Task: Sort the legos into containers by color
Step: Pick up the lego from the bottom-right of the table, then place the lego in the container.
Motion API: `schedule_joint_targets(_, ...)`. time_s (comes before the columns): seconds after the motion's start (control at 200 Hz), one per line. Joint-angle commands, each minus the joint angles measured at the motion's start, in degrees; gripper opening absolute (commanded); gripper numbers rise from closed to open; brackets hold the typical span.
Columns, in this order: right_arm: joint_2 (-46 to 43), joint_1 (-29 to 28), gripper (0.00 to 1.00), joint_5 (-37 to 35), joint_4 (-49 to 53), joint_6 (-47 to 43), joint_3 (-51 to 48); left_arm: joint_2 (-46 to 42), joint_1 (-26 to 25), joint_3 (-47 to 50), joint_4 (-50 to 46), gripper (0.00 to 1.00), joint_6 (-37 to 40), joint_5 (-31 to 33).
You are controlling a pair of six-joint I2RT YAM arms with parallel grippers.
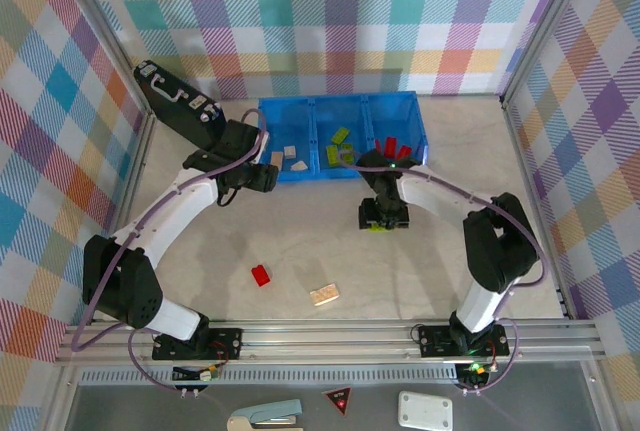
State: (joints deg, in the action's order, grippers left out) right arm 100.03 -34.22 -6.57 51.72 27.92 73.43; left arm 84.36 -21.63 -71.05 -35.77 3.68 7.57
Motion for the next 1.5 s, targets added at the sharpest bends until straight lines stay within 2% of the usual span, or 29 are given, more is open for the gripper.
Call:
schedule_joint_targets(0.0, 2.6, -0.5, 0.67, -0.9, 1.2, -2.4, 5.5, -2.0, 0.8, 0.8, 0.6, 0.73, -0.5, -0.8)
schedule_joint_targets(0.12, 5.7, -0.5, 0.67, -1.3, 1.0, -2.1, 11.3, -2.0, 1.0, 0.9, 0.7, 0.73, -0.6, -0.9)
schedule_joint_targets(0.21, 8.4, -0.3, 0.67, -0.8, 1.1, 1.7, 16.6, -1.9, 1.0, 0.9, 0.6, 0.73, -0.7, -1.1)
schedule_joint_targets(0.395, 12.9, -0.2, 0.66, -0.9, 0.1, 15.1, 25.1, -1.9, 1.1, 0.8, 0.7, 0.73, -0.7, -0.9)
schedule_joint_targets(0.58, 16.2, -0.2, 0.61, -3.3, 1.1, 29.8, 31.9, -1.7, 1.3, 0.8, 0.7, 0.73, -0.7, -1.0)
schedule_joint_targets(0.91, 20.3, 1.6, 0.57, -0.4, -6.5, 49.5, 36.2, -1.7, 1.6, 0.7, 0.9, 0.73, -0.7, -1.5)
schedule_joint_targets(1.2, 30.1, 3.2, 0.57, 0.1, -7.6, 57.5, 47.7, -1.8, 1.7, 0.6, 0.8, 0.73, -0.8, -1.6)
schedule_joint_targets(1.495, 41.5, 4.9, 0.59, 0.5, -5.5, 59.2, 63.8, -1.5, 1.9, 0.6, 0.8, 0.73, -0.9, -1.8)
